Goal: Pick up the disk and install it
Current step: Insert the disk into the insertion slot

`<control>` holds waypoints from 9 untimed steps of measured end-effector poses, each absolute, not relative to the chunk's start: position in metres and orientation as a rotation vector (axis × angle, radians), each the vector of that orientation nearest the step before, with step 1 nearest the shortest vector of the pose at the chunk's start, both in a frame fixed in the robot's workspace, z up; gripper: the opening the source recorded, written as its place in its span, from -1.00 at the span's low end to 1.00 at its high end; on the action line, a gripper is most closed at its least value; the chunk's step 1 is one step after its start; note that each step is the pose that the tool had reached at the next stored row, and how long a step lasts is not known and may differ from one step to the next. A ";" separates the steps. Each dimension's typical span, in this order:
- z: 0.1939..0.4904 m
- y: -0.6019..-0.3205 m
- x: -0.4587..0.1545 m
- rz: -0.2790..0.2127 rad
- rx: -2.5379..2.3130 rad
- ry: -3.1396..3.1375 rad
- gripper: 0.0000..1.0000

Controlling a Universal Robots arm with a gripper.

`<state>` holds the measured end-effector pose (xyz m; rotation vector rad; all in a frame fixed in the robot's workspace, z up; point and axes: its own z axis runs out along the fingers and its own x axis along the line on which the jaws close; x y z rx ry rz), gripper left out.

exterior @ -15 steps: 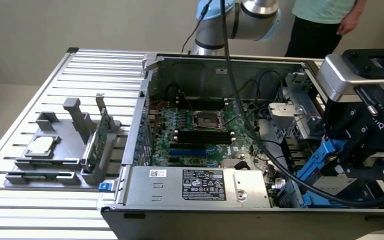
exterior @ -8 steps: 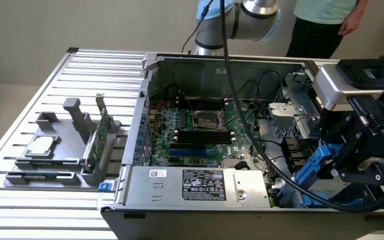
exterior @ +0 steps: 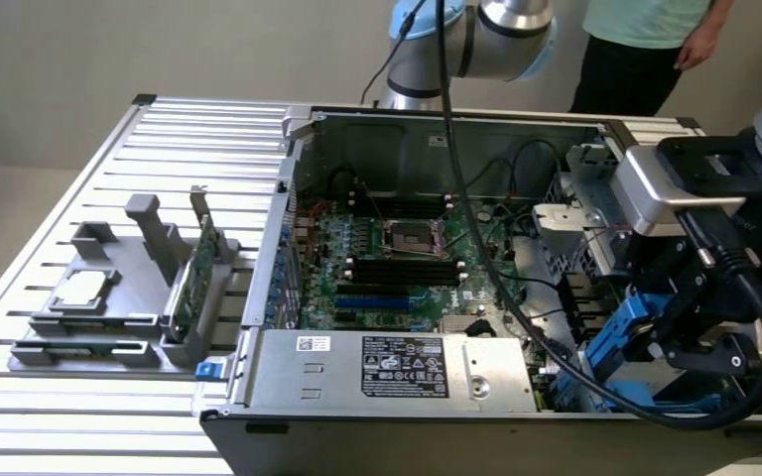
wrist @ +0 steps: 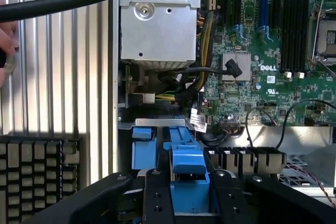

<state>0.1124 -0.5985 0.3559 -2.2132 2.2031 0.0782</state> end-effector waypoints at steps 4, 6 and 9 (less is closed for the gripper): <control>0.351 -0.598 0.112 0.078 -2.214 2.203 -0.36; 0.348 -0.598 0.112 0.078 -2.214 2.203 -0.36; 0.345 -0.598 0.112 0.078 -2.214 2.203 -0.36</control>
